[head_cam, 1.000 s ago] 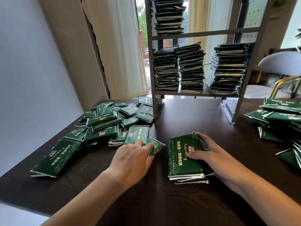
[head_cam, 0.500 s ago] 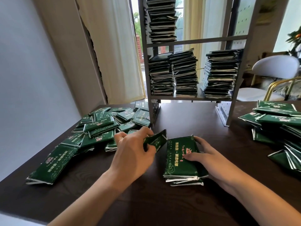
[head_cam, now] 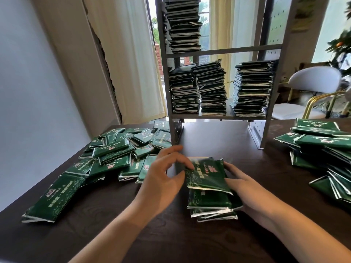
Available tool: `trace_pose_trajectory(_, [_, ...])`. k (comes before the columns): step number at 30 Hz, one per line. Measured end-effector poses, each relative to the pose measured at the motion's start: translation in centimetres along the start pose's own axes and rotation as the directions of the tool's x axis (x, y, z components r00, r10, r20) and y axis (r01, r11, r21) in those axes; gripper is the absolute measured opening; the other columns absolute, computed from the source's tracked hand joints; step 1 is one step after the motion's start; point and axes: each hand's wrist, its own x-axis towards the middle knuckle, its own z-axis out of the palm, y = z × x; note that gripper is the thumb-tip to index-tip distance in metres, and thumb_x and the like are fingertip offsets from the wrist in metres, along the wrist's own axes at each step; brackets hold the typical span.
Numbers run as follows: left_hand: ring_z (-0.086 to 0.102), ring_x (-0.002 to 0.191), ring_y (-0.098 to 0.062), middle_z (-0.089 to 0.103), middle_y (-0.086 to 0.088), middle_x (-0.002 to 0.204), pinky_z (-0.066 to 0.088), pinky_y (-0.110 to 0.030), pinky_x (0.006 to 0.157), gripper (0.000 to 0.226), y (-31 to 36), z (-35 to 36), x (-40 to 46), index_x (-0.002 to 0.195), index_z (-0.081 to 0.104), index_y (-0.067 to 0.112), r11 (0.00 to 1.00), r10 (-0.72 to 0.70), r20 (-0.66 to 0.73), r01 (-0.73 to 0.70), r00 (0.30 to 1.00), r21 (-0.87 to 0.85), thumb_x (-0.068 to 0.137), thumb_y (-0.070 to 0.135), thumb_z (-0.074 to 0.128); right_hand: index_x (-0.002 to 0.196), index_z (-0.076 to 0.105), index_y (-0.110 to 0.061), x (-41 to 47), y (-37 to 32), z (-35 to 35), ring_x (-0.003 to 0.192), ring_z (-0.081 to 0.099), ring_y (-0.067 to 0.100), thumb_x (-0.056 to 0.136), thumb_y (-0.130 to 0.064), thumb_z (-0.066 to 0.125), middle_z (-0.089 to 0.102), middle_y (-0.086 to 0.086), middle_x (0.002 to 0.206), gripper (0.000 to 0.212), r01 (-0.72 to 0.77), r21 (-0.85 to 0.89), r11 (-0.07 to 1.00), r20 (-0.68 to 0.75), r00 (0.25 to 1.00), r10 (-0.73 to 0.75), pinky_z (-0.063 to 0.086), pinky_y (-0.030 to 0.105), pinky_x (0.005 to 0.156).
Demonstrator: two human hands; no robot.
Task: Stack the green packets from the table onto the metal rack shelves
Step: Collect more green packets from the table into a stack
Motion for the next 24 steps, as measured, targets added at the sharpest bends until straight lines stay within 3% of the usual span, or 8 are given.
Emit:
trace_pose_trajectory(6, [0.049, 0.116, 0.016, 0.062, 0.017, 0.121, 0.030, 0.001, 0.093, 0.054, -1.0, 0.5, -0.7, 0.071, 0.071, 0.041, 0.997, -0.064, 0.054, 0.061, 0.996, 0.052, 0.082, -0.011, 0.062, 0.129, 0.063, -0.027, 0.5, 0.2, -0.7, 0.097, 0.075, 0.027, 0.104, -0.024, 0.047, 0.077, 0.008, 0.109, 0.029, -0.034, 0.174, 0.984, -0.052, 0.998, 0.044, 0.058, 0.039, 0.076])
trace_pose_trajectory(9, [0.050, 0.118, 0.012, 0.061, 0.023, 0.119, 0.031, -0.007, 0.101, 0.049, -1.4, 0.8, -0.7, 0.074, 0.072, 0.040, 0.995, -0.051, 0.071, 0.044, 0.996, 0.094, 0.082, -0.008, 0.065, 0.124, 0.067, -0.021, 0.8, 0.2, -0.2, 0.100, 0.074, 0.028, 0.099, -0.050, 0.050, 0.076, 0.010, 0.109, 0.041, -0.041, 0.156, 0.987, -0.036, 0.998, 0.047, 0.056, 0.043, 0.087])
trace_pose_trajectory(11, [0.050, 0.119, 0.010, 0.059, 0.025, 0.118, 0.032, -0.014, 0.105, 0.048, -1.5, 1.0, -0.6, 0.075, 0.072, 0.043, 0.991, -0.053, 0.090, 0.041, 0.995, 0.129, 0.082, -0.004, 0.067, 0.120, 0.066, -0.018, 1.3, 0.2, -0.1, 0.092, 0.076, 0.024, 0.074, -0.062, 0.074, 0.078, 0.010, 0.101, 0.065, -0.033, 0.125, 0.992, -0.045, 0.998, 0.039, 0.058, 0.037, 0.084])
trace_pose_trajectory(13, [0.051, 0.115, 0.012, 0.059, 0.024, 0.118, 0.032, -0.011, 0.102, 0.042, -1.2, 0.9, -0.4, 0.077, 0.074, 0.042, 0.986, -0.060, 0.094, 0.044, 0.994, 0.161, 0.083, 0.000, 0.070, 0.123, 0.061, -0.018, 1.4, 0.4, -0.2, 0.088, 0.077, 0.025, 0.069, -0.042, 0.086, 0.078, 0.010, 0.097, 0.065, -0.020, 0.106, 0.994, -0.056, 0.998, 0.027, 0.059, 0.037, 0.080])
trace_pose_trajectory(16, [0.051, 0.113, 0.007, 0.058, 0.018, 0.118, 0.035, -0.013, 0.102, 0.024, -1.8, -0.2, 0.5, 0.086, 0.075, 0.036, 0.965, -0.036, 0.037, 0.025, 0.999, 0.262, 0.083, 0.013, 0.077, 0.131, 0.057, -0.024, 0.8, 0.8, -0.2, 0.091, 0.076, 0.031, 0.090, -0.012, 0.069, 0.078, 0.011, 0.102, 0.044, -0.023, 0.100, 0.995, -0.048, 0.998, 0.028, 0.057, 0.042, 0.080])
trace_pose_trajectory(20, [0.044, 0.131, -0.018, 0.048, 0.005, 0.138, 0.034, -0.039, 0.108, 0.038, -4.0, -2.1, 1.7, 0.124, 0.060, 0.037, 0.680, -0.218, -0.051, 0.189, 0.975, 0.709, 0.087, 0.041, 0.067, 0.131, 0.056, -0.026, 0.7, 0.9, -0.3, 0.090, 0.076, 0.030, 0.091, -0.012, 0.067, 0.078, 0.010, 0.102, 0.043, -0.036, 0.072, 0.997, -0.047, 0.998, 0.040, 0.056, 0.038, 0.077])
trace_pose_trajectory(22, [0.039, 0.136, -0.019, 0.042, 0.003, 0.145, 0.028, -0.042, 0.108, 0.046, -4.9, -2.5, 1.7, 0.136, 0.050, 0.038, 0.527, -0.330, -0.046, 0.224, 0.943, 0.820, 0.092, 0.050, 0.056, 0.130, 0.057, -0.026, 0.7, 0.8, -0.2, 0.090, 0.076, 0.029, 0.092, -0.012, 0.067, 0.078, 0.010, 0.102, 0.042, -0.037, 0.067, 0.997, -0.049, 0.998, 0.040, 0.056, 0.036, 0.075])
trace_pose_trajectory(24, [0.037, 0.138, -0.017, 0.042, 0.006, 0.146, 0.026, -0.043, 0.108, 0.049, -5.6, -2.7, 1.4, 0.142, 0.043, 0.040, 0.489, -0.375, -0.015, 0.212, 0.927, 0.846, 0.096, 0.055, 0.048, 0.129, 0.057, -0.026, 0.6, 0.8, -0.2, 0.091, 0.076, 0.028, 0.092, -0.012, 0.066, 0.078, 0.010, 0.102, 0.040, -0.034, 0.065, 0.997, -0.041, 0.998, 0.037, 0.056, 0.036, 0.075])
